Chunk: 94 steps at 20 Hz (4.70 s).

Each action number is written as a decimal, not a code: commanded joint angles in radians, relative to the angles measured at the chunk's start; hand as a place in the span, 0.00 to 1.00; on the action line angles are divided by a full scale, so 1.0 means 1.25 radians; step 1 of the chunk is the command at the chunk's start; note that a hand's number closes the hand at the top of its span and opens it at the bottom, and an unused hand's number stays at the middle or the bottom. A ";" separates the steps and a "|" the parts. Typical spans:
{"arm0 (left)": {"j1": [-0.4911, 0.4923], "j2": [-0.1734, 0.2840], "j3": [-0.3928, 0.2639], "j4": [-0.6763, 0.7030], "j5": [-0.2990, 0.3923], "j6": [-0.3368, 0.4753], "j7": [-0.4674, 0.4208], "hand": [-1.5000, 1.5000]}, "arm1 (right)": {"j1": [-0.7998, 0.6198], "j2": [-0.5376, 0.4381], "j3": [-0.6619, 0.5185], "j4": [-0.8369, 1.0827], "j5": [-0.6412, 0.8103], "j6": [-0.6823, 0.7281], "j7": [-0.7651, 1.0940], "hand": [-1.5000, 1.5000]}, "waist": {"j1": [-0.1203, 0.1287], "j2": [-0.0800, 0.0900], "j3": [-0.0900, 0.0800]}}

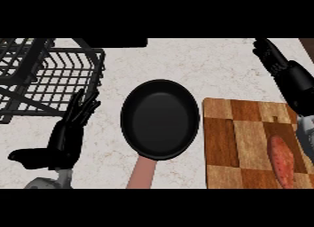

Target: Pick the sweet potato from the cutting board and place it in the pot

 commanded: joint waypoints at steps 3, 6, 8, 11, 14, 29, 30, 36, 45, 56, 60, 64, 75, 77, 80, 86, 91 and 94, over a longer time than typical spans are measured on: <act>0.002 0.060 0.009 -0.041 -0.016 0.009 0.113 0.50 | 0.074 0.059 0.003 -0.016 -0.222 0.189 -0.016 0.00 | 0.001 -0.014 -0.001; 0.007 0.103 0.016 -0.043 -0.029 0.007 0.141 0.50 | 0.150 0.118 0.062 -0.029 -0.379 0.335 -0.017 0.00 | -0.008 -0.013 0.003; 0.031 0.080 -0.013 -0.034 -0.014 0.001 0.162 0.50 | 0.065 -0.142 0.049 -0.090 0.060 0.249 -0.116 1.00 | -0.032 -0.021 -0.002; -0.007 0.103 0.018 -0.068 -0.005 0.025 0.234 0.50 | 0.270 -0.088 -0.098 -0.069 -0.052 0.234 -0.388 0.00 | -0.045 -0.017 0.002; 0.021 0.118 0.023 -0.080 0.009 0.008 0.251 0.50 | 0.372 -0.142 -0.170 -0.111 -0.076 0.317 -0.549 0.00 | -0.044 -0.019 0.000; -0.057 0.081 0.004 -0.050 -0.044 0.011 0.297 0.50 | 0.486 -0.489 -0.355 -0.172 0.074 0.469 -0.511 0.00 | -0.010 -0.015 -0.005; -0.057 0.099 0.009 -0.102 -0.034 0.016 0.344 0.50 | 0.489 -0.547 -0.414 -0.136 0.040 0.518 -0.500 0.00 | -0.010 -0.017 -0.004; -0.070 0.095 0.027 -0.086 -0.047 -0.004 0.357 0.50 | 0.500 -0.528 -0.370 -0.209 0.070 0.537 -0.359 0.00 | -0.001 -0.015 -0.004; -0.110 0.093 0.079 -0.063 -0.048 -0.044 0.382 0.50 | 0.416 -0.468 -0.261 -0.217 0.145 0.568 -0.220 0.00 | 0.012 -0.011 -0.004; -0.065 0.021 0.068 -0.048 -0.112 -0.047 0.341 0.50 | 0.498 -0.308 -0.236 -0.302 0.357 0.519 -0.228 0.00 | 0.001 -0.014 -0.004; -0.033 0.031 0.094 -0.095 -0.107 -0.080 0.380 0.50 | 0.497 -0.278 -0.303 -0.329 0.327 0.592 -0.210 0.00 | 0.002 -0.015 -0.004; -0.082 0.020 0.130 -0.039 -0.099 -0.115 0.356 0.50 | 0.430 -0.220 -0.271 -0.328 0.333 0.602 -0.138 0.00 | 0.005 -0.014 -0.004; -0.066 -0.013 0.126 -0.104 -0.137 -0.116 0.422 0.50 | 0.416 -0.141 -0.206 -0.326 0.492 0.607 -0.048 0.00 | 0.007 -0.014 -0.004; -0.046 -0.052 0.102 -0.102 -0.171 -0.090 0.399 0.50 | 0.365 -0.127 -0.169 -0.256 0.539 0.585 -0.081 0.00 | 0.010 -0.013 -0.004; -0.022 -0.032 0.141 -0.098 -0.158 -0.127 0.376 0.50 | 0.388 -0.085 -0.137 -0.310 0.574 0.586 -0.054 0.00 | 0.008 -0.014 -0.004; -0.045 -0.040 0.149 -0.094 -0.169 -0.142 0.380 0.50 | 0.363 -0.101 -0.077 -0.167 0.705 0.514 -0.133 0.00 | 0.010 -0.013 -0.003; -0.061 -0.057 0.157 -0.119 -0.179 -0.138 0.440 0.50 | 0.372 -0.075 -0.062 -0.183 0.753 0.520 -0.128 0.00 | 0.008 -0.014 -0.004; -0.037 -0.071 0.157 -0.099 -0.194 -0.155 0.385 0.50 | 0.369 -0.062 -0.066 -0.181 0.770 0.533 -0.120 0.00 | 0.008 -0.014 -0.004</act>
